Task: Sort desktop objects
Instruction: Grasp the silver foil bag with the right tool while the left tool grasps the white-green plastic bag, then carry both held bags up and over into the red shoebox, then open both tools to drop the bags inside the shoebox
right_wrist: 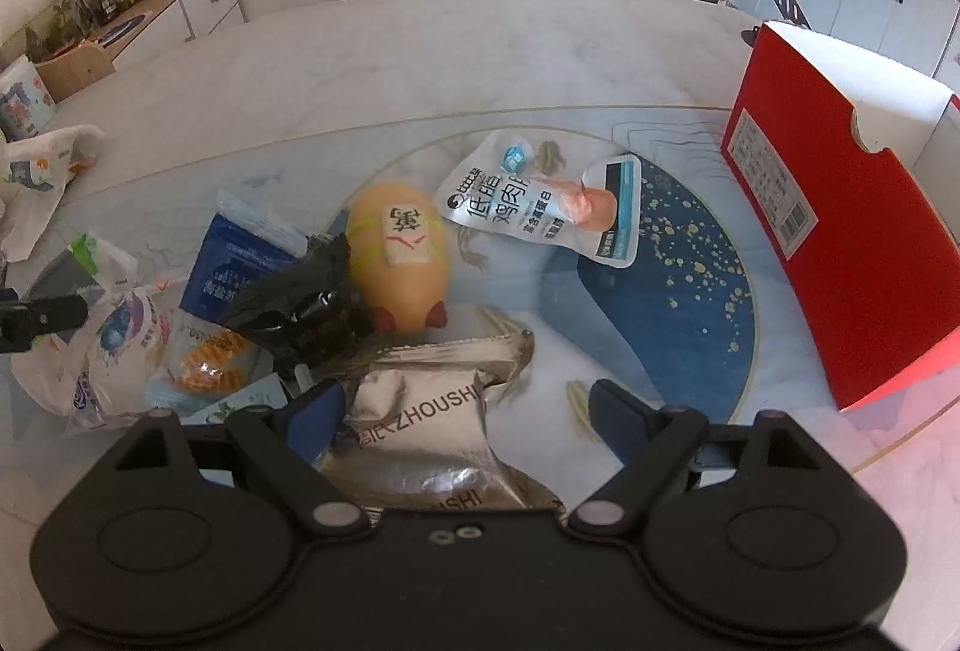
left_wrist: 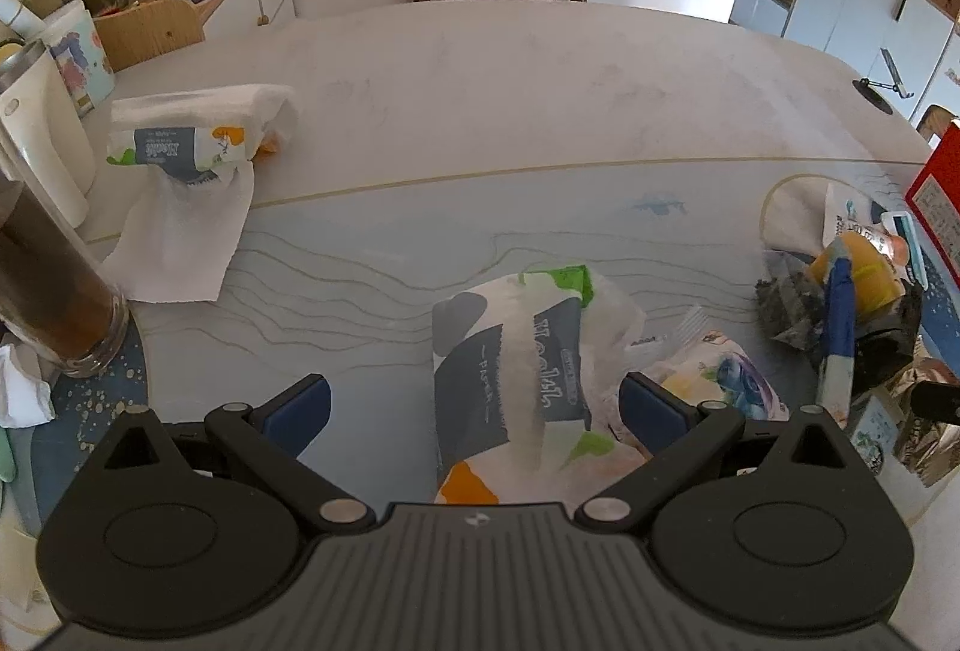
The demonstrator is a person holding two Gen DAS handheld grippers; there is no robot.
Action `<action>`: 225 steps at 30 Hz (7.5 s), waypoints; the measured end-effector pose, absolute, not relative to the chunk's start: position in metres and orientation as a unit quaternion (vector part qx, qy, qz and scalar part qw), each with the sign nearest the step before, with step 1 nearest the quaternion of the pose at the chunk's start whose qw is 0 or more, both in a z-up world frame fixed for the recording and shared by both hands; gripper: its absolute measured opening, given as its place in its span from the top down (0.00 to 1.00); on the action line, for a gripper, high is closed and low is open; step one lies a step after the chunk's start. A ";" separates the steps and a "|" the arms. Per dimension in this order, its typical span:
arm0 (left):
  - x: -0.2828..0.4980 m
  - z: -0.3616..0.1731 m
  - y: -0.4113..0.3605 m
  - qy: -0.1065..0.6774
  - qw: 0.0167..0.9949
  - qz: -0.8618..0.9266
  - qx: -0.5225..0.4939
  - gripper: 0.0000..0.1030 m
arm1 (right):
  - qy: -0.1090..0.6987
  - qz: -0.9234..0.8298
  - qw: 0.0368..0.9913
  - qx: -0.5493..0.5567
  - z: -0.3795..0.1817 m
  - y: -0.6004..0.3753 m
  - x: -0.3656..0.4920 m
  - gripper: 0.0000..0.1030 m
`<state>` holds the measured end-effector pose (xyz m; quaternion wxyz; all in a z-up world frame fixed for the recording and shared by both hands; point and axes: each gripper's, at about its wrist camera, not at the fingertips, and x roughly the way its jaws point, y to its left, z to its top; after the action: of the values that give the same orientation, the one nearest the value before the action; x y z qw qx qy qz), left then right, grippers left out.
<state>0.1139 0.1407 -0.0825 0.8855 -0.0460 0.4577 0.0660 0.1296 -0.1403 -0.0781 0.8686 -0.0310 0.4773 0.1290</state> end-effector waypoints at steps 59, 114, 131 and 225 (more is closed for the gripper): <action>0.084 -0.063 0.157 0.435 0.892 0.022 -0.117 0.68 | 0.469 0.110 0.876 -0.008 -0.069 -0.164 0.096 0.55; 0.081 0.034 -0.042 0.438 0.882 -0.166 -0.048 0.69 | 0.404 0.121 0.905 0.060 0.036 -0.298 0.070 0.55; 0.149 0.043 -0.185 0.434 0.878 -0.201 -0.025 0.69 | 0.390 0.123 0.911 0.057 0.034 -0.403 0.133 0.55; 0.306 -0.020 -0.334 0.510 0.827 -0.222 0.083 0.39 | 0.469 0.144 0.871 -0.018 -0.043 -0.477 0.251 0.34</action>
<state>0.3060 -0.3344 -0.0199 0.8266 0.0831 0.5103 -0.2225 0.2508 -0.4768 -0.0434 0.8712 -0.0177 0.4691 0.1438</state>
